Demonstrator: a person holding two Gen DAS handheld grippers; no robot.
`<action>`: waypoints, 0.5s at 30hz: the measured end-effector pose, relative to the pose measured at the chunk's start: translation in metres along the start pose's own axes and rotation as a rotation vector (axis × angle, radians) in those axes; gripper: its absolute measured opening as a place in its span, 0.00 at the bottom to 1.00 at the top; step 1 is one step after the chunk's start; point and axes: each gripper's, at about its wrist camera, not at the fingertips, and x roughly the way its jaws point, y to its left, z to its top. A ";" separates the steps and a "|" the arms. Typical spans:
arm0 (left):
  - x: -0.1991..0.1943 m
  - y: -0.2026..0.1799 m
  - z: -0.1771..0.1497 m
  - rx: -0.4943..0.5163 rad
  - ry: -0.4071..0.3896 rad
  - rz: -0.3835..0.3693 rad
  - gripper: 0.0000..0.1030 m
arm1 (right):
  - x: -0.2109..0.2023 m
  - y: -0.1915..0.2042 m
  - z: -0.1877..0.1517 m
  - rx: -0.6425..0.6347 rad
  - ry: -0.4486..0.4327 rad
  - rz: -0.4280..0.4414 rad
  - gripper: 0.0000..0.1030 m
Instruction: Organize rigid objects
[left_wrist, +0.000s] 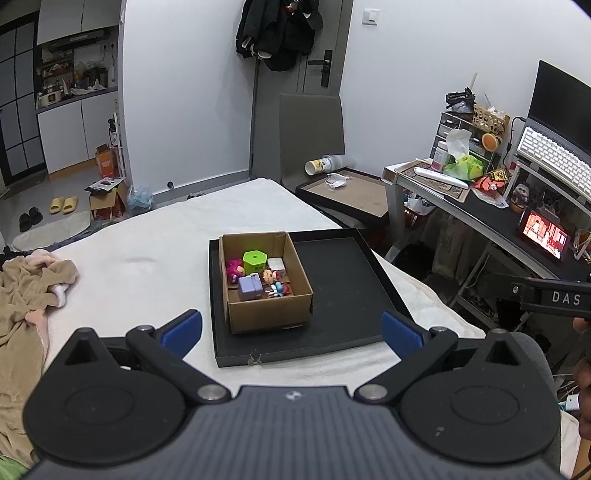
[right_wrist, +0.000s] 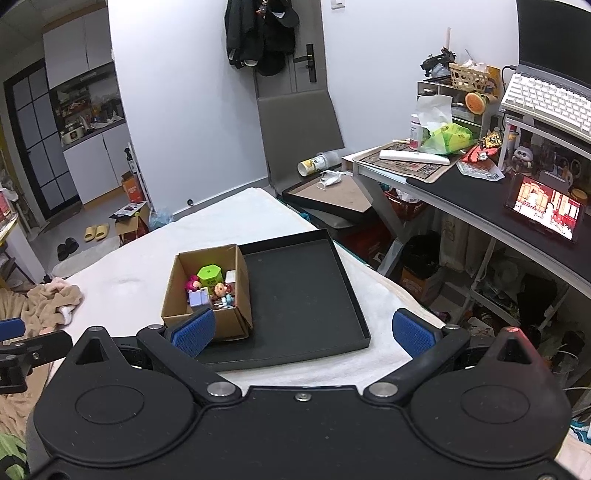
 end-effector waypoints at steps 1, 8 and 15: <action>0.000 0.000 0.000 0.001 0.000 0.001 0.99 | 0.001 0.000 0.000 0.000 0.001 -0.002 1.00; 0.000 0.000 0.000 -0.005 0.004 0.001 0.99 | 0.002 -0.001 -0.001 -0.004 0.004 -0.002 1.00; 0.001 0.002 -0.001 -0.007 0.002 0.003 0.99 | 0.002 -0.001 -0.002 -0.005 0.011 -0.008 1.00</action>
